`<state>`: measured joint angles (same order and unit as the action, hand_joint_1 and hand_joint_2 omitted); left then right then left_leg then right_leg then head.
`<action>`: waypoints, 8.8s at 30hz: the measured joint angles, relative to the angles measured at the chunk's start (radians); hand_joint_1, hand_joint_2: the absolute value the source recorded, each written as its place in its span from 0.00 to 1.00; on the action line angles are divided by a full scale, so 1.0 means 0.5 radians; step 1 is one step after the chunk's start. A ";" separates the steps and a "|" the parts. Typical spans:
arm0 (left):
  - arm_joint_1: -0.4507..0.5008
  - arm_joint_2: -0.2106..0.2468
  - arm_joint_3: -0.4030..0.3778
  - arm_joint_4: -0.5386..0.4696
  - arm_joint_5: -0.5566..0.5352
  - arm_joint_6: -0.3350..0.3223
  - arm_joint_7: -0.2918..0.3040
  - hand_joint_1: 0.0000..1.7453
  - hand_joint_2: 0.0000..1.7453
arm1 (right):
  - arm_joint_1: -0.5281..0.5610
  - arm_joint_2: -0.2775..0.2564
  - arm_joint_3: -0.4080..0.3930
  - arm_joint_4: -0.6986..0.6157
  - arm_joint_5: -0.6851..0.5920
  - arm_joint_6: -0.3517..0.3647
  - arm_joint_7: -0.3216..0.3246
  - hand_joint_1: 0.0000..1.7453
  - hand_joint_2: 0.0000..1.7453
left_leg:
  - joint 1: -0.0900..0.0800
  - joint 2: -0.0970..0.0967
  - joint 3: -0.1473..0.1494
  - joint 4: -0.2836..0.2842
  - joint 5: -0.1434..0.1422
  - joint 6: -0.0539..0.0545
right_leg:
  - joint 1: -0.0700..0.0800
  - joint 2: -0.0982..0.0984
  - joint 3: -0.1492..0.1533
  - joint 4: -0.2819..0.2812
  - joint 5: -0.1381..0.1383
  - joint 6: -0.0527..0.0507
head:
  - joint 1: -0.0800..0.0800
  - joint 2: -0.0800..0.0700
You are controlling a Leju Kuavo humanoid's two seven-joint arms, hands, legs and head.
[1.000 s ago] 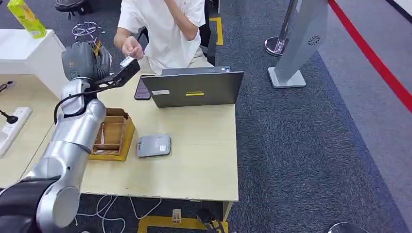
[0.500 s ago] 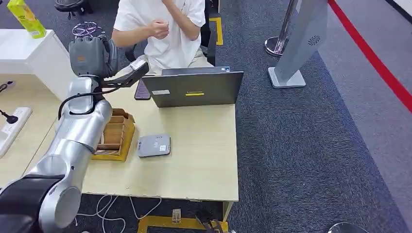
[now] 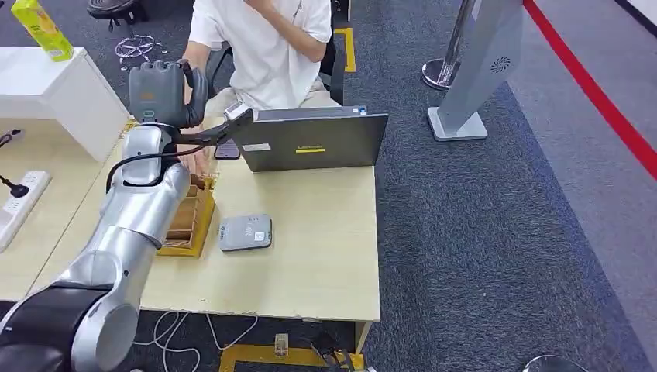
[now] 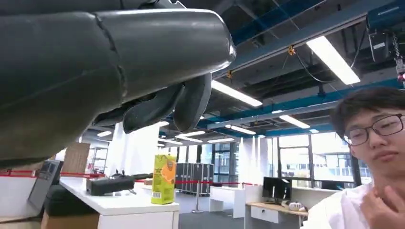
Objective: Pass the card to the sensor for recognition and then transmit it.
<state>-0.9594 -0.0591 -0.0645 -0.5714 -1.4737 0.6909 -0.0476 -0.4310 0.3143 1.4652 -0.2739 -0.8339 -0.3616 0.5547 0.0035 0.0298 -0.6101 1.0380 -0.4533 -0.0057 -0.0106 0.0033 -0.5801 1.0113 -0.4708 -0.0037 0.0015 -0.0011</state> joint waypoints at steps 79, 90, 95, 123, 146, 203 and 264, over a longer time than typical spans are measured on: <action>0.039 -0.010 -0.205 0.239 0.076 -0.077 0.248 1.00 1.00 | -0.001 0.000 0.002 0.004 -0.068 -0.012 -0.001 0.00 0.00 | -0.001 -0.002 -0.004 0.000 0.005 0.002 | -0.002 -0.002 -0.002 0.000 0.002 0.003 | 0.000 0.001; 0.061 -0.050 -0.205 0.214 0.099 -0.001 0.152 1.00 1.00 | -0.001 0.000 0.002 0.004 -0.101 -0.044 0.001 0.00 0.00 | -0.002 -0.002 -0.004 0.001 0.005 0.002 | -0.002 -0.002 -0.002 0.000 0.002 0.003 | 0.000 0.001; 0.190 -0.078 -0.211 0.049 0.223 -0.024 -0.002 1.00 1.00 | -0.001 0.000 0.002 0.009 -0.167 -0.086 -0.036 0.00 0.00 | -0.003 -0.001 -0.004 0.000 0.004 0.002 | -0.003 -0.002 -0.002 0.000 0.002 0.003 | 0.000 0.001; 1.062 0.159 -0.664 -1.073 0.238 -0.336 0.133 1.00 1.00 | 0.009 -0.001 -0.042 0.105 -0.316 -0.121 -0.124 0.00 0.00 | -0.003 -0.001 -0.007 -0.001 0.005 0.003 | -0.003 -0.002 -0.007 0.000 0.002 0.003 | 0.001 0.001; 0.907 -0.029 -0.664 -0.195 0.029 -0.593 0.303 1.00 1.00 | 0.011 -0.001 -0.048 0.111 -0.326 -0.114 -0.101 0.00 0.00 | -0.003 -0.003 -0.008 -0.001 0.005 0.004 | -0.004 -0.003 -0.007 -0.001 0.002 0.004 | 0.000 0.000; -0.216 0.062 -0.434 -0.079 -0.153 0.016 0.658 1.00 1.00 | -0.023 0.008 0.093 0.044 -0.098 0.038 0.059 0.00 0.00 | -0.003 -0.003 -0.011 -0.001 0.017 0.003 | -0.003 -0.003 -0.011 0.002 0.013 0.002 | -0.002 0.000; 1.704 0.332 -0.185 -1.685 0.153 0.021 -0.330 0.00 1.00 | 0.000 0.004 -0.009 0.128 -0.349 -0.104 -0.121 0.00 0.00 | -0.003 0.006 -0.014 -0.004 0.005 0.003 | -0.003 0.004 -0.017 -0.001 0.002 0.003 | 0.001 0.001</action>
<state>-0.1073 0.1069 -0.1572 -1.4141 -1.3974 0.7012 -0.2124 -0.4309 0.3162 1.4607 -0.2098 -1.0086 -0.4135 0.4944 0.0020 0.0327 -0.6172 1.0358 -0.4506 -0.0042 -0.0124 0.0051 -0.5883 1.0109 -0.4698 -0.0021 0.0019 -0.0008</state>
